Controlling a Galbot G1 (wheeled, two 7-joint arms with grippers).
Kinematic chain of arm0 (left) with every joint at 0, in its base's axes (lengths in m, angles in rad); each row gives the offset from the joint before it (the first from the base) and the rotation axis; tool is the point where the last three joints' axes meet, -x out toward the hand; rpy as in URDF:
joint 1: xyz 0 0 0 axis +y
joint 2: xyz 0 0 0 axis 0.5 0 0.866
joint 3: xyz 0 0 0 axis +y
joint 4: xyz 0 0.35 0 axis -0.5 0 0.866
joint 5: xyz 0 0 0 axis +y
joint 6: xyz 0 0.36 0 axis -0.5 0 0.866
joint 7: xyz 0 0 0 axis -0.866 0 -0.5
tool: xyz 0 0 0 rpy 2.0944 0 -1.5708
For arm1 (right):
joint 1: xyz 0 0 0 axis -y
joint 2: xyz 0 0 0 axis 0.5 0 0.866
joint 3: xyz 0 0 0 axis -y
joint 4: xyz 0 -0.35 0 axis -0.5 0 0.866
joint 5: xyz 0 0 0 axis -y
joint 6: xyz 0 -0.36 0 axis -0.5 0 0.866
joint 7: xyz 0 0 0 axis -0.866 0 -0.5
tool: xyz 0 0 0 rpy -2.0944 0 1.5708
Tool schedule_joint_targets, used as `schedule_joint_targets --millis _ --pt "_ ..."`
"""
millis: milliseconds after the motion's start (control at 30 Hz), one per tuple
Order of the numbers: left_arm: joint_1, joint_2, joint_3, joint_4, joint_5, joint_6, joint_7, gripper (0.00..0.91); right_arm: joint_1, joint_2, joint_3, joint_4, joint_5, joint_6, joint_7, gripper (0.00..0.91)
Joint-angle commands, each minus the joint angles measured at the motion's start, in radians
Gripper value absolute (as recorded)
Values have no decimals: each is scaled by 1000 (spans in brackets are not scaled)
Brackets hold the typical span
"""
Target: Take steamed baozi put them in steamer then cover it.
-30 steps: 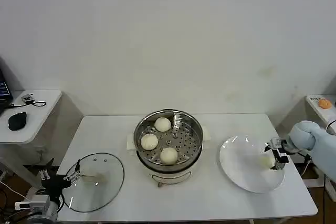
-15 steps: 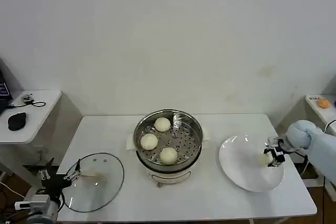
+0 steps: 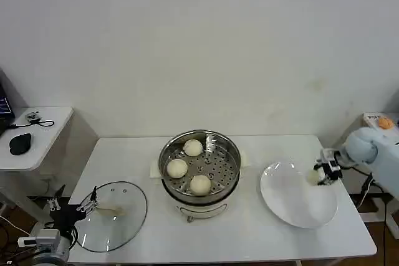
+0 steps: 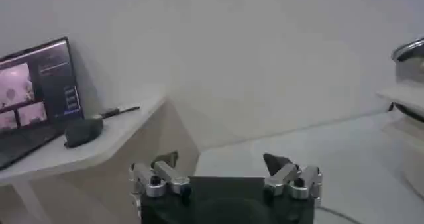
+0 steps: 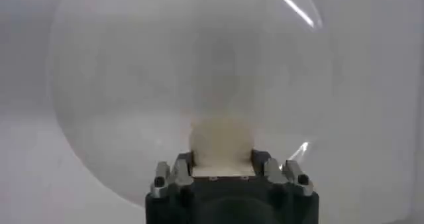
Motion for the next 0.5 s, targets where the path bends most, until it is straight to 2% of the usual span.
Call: schedule_joint_targets --millis 33,167,233,433,500 --pt "-1 7 -1 -5 -1 1 0 907 444 26 -292 179 204 -104 10 605" --pt "-3 10 -5 -12 -4 1 0 907 639 128 -423 197 298 -143 38 605" --pt "-2 9 -5 -14 -4 1 0 907 686 193 -451 202 364 -200 64 605" --pt "0 8 -12 -17 -5 -1 0 907 716 341 -514 235 558 -327 137 605" --pt "0 7 -15 -17 -6 -1 0 907 700 370 -525 238 591 -351 158 605"
